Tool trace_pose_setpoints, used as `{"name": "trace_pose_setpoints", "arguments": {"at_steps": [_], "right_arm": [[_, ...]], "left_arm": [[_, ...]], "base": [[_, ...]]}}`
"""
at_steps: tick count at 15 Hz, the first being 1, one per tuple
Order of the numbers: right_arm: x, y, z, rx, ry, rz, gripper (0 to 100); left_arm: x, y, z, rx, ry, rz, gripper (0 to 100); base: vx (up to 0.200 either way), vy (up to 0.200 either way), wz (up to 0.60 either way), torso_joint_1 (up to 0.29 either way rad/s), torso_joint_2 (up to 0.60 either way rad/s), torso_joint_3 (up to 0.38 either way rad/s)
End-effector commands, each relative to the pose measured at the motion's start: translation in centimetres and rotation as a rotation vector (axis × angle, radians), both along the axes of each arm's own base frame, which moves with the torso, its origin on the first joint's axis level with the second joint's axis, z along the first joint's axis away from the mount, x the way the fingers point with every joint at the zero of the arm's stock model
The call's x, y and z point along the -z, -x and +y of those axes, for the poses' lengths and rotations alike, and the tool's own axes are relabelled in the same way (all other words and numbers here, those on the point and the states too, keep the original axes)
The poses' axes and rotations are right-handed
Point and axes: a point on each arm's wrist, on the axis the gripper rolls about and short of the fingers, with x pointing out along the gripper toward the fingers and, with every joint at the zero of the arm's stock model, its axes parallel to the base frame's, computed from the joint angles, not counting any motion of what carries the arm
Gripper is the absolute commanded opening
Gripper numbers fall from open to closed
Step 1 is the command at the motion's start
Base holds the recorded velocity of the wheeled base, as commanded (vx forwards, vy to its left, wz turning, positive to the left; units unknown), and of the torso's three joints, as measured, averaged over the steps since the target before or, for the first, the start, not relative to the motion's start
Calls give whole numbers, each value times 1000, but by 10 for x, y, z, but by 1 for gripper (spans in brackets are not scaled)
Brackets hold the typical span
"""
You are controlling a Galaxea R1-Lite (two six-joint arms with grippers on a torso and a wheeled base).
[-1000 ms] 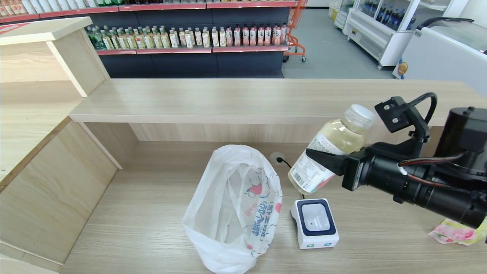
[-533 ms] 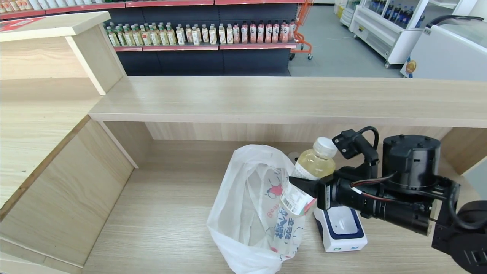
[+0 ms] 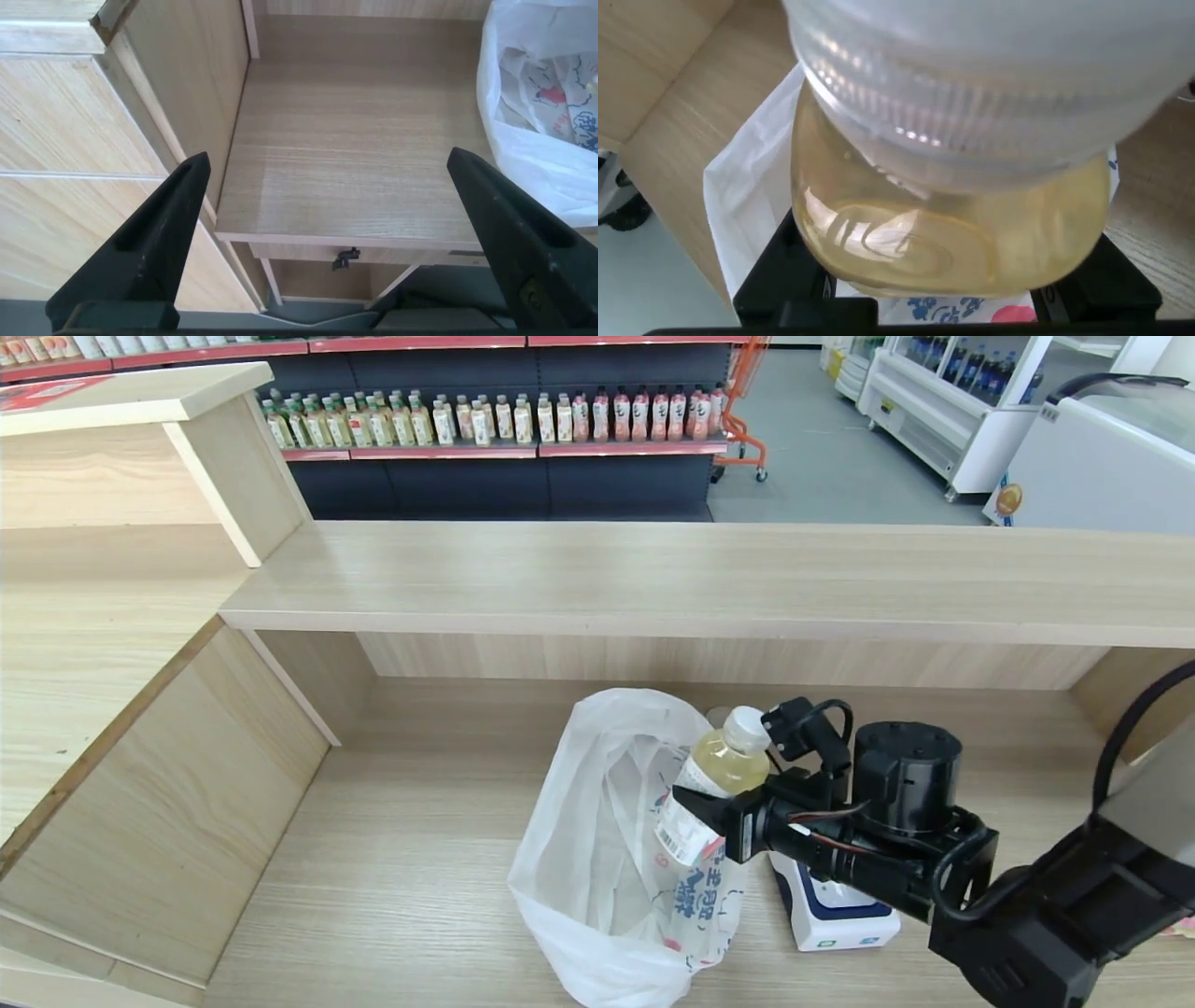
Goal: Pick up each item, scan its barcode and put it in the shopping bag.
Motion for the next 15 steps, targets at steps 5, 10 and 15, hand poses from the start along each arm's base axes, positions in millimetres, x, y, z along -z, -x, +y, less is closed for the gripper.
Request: {"name": "trace_pose_setpoints", "arguments": {"at_steps": [5, 10, 15], "right_arm": [[47, -19, 10, -45, 56, -62, 0], [54, -30, 7, -33, 82, -119, 0], [61, -38, 0, -47, 121, -175, 0]], "left_arm": [[0, 0, 0, 0, 0, -1, 100], [0, 0, 0, 0, -1, -1, 100], [0, 0, 0, 0, -1, -1, 100]], "base": [[0, 0, 0, 0, 0, 0], [0, 0, 0, 0, 0, 0], [0, 0, 0, 0, 0, 0]]}}
